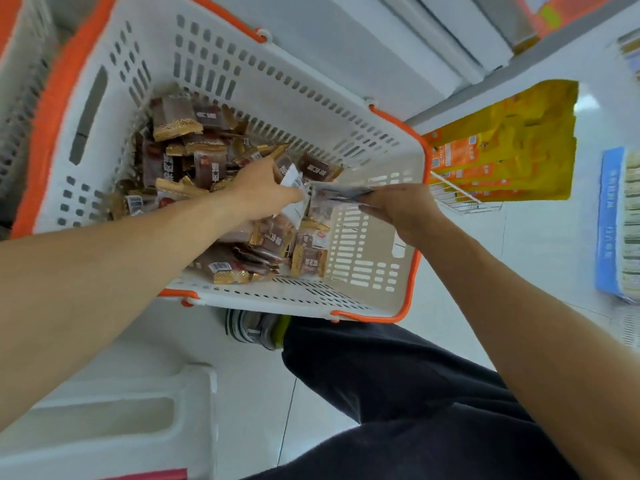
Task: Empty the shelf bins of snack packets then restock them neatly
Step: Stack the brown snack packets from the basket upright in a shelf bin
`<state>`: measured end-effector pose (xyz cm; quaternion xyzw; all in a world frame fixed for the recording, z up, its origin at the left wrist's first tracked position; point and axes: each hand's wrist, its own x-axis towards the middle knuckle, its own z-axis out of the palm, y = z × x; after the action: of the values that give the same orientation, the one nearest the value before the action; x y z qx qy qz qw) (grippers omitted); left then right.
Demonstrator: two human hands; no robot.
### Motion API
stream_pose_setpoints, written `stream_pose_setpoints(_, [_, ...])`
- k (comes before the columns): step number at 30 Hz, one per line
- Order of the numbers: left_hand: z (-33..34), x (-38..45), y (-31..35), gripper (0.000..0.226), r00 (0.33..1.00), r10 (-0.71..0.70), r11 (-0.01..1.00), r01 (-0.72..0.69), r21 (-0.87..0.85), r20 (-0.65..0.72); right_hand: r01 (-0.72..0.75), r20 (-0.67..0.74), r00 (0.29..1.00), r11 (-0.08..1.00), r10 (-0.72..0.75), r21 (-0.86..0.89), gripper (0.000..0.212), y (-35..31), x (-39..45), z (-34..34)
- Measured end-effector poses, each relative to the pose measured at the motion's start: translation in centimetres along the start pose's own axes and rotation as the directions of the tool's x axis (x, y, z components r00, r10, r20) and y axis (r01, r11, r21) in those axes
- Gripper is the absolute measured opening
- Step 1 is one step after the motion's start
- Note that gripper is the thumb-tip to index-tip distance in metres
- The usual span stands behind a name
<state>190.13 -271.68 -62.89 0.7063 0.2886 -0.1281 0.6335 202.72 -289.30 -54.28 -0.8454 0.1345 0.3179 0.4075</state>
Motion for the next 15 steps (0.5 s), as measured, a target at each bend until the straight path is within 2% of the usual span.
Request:
stream_pose_setpoints(2, [-1.4,-0.6,1.5,0.017,1.0,-0.011,0.982,0.014,-0.187,0.015,0.002,0.026,1.0,0.976,-0.008,0.218,0.011,-1.4,-2.2,0.7])
stream_pose_setpoints(4, [-3.5,-2.0,3.1,0.009,1.0,0.007,0.945,0.001,-0.327,0.024,0.014,0.057,0.998,0.949,-0.034,0.314,0.011,-2.2,-4.4,2.2])
stream_pose_setpoints(8, [-8.9,-4.7,4.7,0.017,0.998,0.006,0.951,-0.024,-0.31,-0.058,0.119,0.132,0.977,0.942,-0.167,0.314,0.009,-3.4,-7.5,7.3])
stream_pose_setpoints(10, [-12.5,-6.6,5.7,0.015,0.994,-0.016,0.947,-0.02,-0.319,-0.11,0.157,0.168,0.962,0.942,-0.214,0.296,0.017,-4.3,-9.3,10.9])
stream_pose_setpoints(12, [-16.3,-9.0,6.4,0.019,0.975,-0.03,0.959,-0.034,-0.28,-0.221,0.18,0.215,0.939,0.915,-0.27,0.361,0.012,-5.4,-10.9,15.3])
stream_pose_setpoints(15, [-22.9,-12.4,6.4,0.024,0.905,0.022,0.956,-0.143,-0.256,-0.425,0.331,0.212,0.878,0.864,-0.429,0.379,0.011,-8.0,-13.7,22.3])
